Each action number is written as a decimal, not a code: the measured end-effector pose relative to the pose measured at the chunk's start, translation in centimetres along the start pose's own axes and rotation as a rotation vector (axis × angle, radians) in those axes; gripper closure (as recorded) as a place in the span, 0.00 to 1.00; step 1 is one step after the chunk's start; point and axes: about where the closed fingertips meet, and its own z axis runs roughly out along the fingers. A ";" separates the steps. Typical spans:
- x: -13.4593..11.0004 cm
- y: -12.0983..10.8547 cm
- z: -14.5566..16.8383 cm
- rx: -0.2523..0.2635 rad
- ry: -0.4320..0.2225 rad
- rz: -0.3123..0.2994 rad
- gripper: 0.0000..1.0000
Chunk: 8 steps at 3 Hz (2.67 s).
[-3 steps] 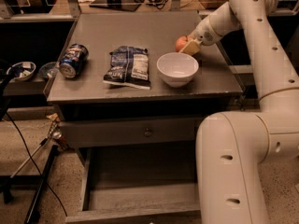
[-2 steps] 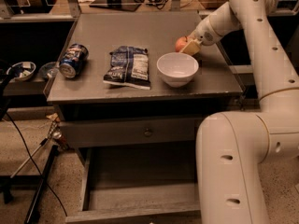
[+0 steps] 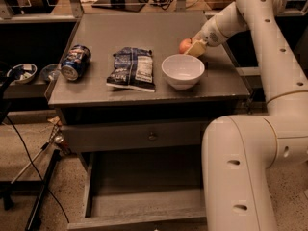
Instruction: Place apple into middle drawer
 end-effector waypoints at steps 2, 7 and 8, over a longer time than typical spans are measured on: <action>-5.1 0.0 -5.4 0.072 -0.062 -0.075 1.00; -11.8 6.6 -20.6 0.157 -0.146 -0.196 1.00; -11.7 9.6 -21.2 0.132 -0.164 -0.198 1.00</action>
Offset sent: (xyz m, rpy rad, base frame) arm -0.0142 -0.0021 0.1262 0.0046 -0.1922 0.0183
